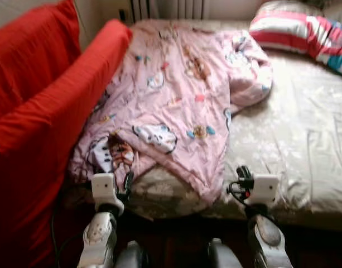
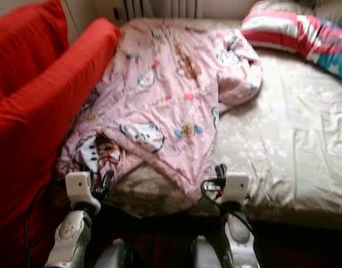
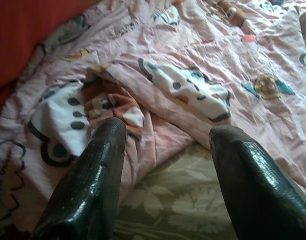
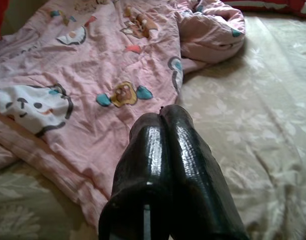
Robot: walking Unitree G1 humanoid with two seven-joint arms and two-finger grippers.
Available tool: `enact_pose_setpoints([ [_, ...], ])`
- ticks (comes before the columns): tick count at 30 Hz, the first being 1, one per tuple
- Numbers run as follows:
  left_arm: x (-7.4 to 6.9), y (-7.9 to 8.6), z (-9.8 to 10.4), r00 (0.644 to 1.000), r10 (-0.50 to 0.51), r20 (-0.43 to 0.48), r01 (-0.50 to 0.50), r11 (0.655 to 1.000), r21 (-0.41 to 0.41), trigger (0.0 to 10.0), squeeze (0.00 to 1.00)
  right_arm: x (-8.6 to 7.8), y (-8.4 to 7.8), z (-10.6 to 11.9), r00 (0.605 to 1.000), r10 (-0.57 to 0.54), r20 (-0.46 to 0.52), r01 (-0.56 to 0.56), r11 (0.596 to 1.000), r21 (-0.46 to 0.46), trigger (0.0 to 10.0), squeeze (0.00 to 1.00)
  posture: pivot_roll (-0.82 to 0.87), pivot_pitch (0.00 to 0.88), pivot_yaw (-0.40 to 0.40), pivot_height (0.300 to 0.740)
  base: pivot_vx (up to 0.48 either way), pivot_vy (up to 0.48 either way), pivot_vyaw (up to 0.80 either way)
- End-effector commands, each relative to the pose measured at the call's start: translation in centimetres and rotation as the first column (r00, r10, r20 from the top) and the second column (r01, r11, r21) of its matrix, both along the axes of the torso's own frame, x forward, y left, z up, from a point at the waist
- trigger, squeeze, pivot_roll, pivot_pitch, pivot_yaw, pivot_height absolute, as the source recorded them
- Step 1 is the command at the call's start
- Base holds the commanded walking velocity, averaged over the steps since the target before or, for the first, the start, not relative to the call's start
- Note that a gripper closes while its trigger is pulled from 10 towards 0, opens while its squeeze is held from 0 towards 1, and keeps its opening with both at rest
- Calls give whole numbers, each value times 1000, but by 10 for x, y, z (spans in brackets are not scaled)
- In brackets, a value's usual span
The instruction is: Clean up the room
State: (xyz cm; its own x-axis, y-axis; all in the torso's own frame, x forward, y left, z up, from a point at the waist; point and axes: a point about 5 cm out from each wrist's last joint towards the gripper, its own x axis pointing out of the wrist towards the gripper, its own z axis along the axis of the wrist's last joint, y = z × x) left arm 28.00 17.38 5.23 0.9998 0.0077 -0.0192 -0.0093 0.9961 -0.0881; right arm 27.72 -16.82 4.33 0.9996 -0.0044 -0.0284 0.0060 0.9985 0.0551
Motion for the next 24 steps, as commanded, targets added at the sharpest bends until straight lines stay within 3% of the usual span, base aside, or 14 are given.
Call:
enact_pose_setpoints([
  [1,-2,2,0,1000,13,-6,-13,1000,3,10000,0,-1,-1,-2,1000,-3,-10,3,1000,6,10000,0,-80,207,30,655,0,0,0],
  [20,-1,2,2,1000,17,-8,-17,1000,5,10000,0,1,1,-6,999,5,-44,-5,1000,6,10000,0,-74,201,32,655,0,0,0],
  [24,-1,1,3,1000,15,-4,-15,1000,5,10000,0,2,0,-7,999,8,-43,-8,1000,11,10000,0,-72,196,32,636,0,0,0],
])
